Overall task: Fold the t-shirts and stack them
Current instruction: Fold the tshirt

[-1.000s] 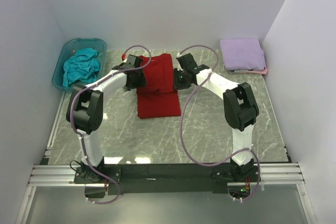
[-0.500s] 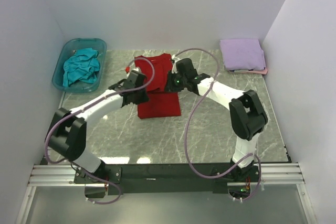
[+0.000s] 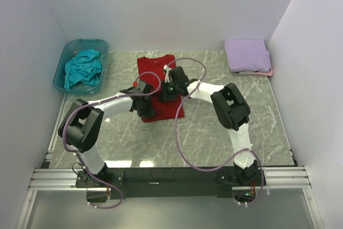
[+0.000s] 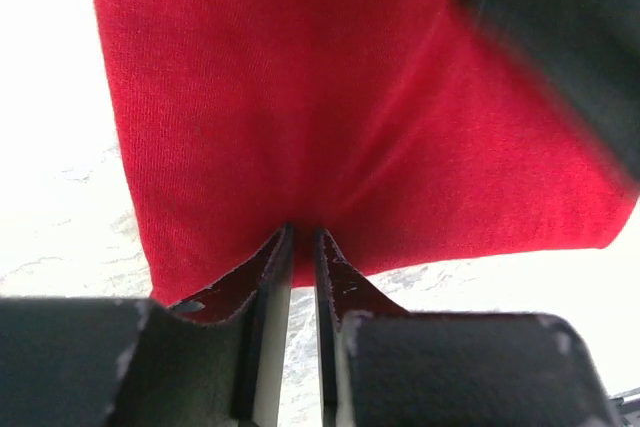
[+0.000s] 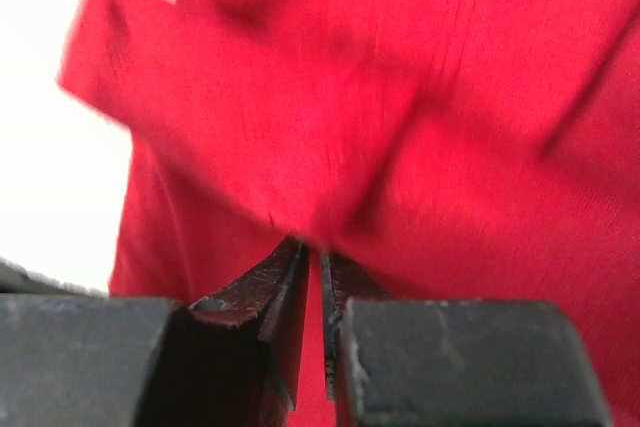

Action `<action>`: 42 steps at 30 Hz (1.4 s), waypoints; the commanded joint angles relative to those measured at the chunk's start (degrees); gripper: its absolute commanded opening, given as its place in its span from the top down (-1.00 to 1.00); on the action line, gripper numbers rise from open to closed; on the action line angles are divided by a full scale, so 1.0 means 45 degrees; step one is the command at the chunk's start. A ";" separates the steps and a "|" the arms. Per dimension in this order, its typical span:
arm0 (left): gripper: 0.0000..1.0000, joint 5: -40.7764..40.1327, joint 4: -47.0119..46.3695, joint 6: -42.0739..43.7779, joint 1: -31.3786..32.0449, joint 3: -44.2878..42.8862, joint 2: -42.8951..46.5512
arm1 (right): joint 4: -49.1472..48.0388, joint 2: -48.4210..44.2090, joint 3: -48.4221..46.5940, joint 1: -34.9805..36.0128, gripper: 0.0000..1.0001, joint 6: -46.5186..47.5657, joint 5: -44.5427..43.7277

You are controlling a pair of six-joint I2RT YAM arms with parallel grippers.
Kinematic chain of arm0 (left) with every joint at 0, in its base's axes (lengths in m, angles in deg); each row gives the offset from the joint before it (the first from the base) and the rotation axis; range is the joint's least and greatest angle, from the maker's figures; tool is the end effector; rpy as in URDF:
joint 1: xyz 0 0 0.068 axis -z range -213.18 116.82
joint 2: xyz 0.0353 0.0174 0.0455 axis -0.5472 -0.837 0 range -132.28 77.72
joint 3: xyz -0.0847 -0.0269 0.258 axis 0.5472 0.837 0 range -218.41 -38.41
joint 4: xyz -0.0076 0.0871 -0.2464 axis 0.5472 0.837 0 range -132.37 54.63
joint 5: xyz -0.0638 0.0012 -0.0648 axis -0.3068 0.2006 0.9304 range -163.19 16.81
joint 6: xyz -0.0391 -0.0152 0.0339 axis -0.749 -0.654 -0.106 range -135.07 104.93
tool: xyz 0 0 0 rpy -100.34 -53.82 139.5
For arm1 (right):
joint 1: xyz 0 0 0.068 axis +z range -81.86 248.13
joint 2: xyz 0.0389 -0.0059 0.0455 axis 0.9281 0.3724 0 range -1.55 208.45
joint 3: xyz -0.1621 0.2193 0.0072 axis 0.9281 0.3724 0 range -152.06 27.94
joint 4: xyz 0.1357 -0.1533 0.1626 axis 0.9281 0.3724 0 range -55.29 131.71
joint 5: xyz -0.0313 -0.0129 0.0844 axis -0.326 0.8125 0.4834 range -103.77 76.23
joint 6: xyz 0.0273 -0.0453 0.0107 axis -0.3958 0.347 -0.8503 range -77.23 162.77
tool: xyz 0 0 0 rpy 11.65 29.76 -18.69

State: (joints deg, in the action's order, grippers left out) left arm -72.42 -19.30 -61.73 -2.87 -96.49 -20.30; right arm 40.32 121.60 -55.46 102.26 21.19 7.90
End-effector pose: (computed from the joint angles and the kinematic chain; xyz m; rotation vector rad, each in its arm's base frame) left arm 0.2872 -0.1686 0.1660 -0.3867 2.7225 -0.4252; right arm 0.3786 0.2726 0.1477 -0.4637 2.4397 0.8938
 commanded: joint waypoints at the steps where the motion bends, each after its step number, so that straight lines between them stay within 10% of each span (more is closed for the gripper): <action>1: 0.61 0.0530 0.0108 -0.0062 0.0004 0.0172 -0.0093 | -0.0486 0.0619 -0.1737 -0.0434 0.67 0.0343 -0.0693; 10: 0.49 0.0785 -0.0068 -0.0043 0.0004 0.0254 0.0336 | 0.0959 0.2399 -0.6485 -0.1432 0.50 0.0011 -0.0345; 21: 0.35 0.0956 -0.2931 0.0035 -0.1983 -0.0393 0.2309 | -0.2842 -0.1215 -0.0611 -0.2173 0.35 -0.2331 0.3346; 42: 0.37 0.2952 -0.5810 -0.0043 -0.4937 -0.2737 -0.3982 | -0.5365 0.2888 -0.1371 -0.4205 0.35 -0.6062 0.5145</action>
State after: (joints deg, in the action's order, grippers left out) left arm -59.11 -44.31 -62.51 -23.59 -109.85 -38.48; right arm 19.90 134.93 -61.69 83.99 -3.44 31.18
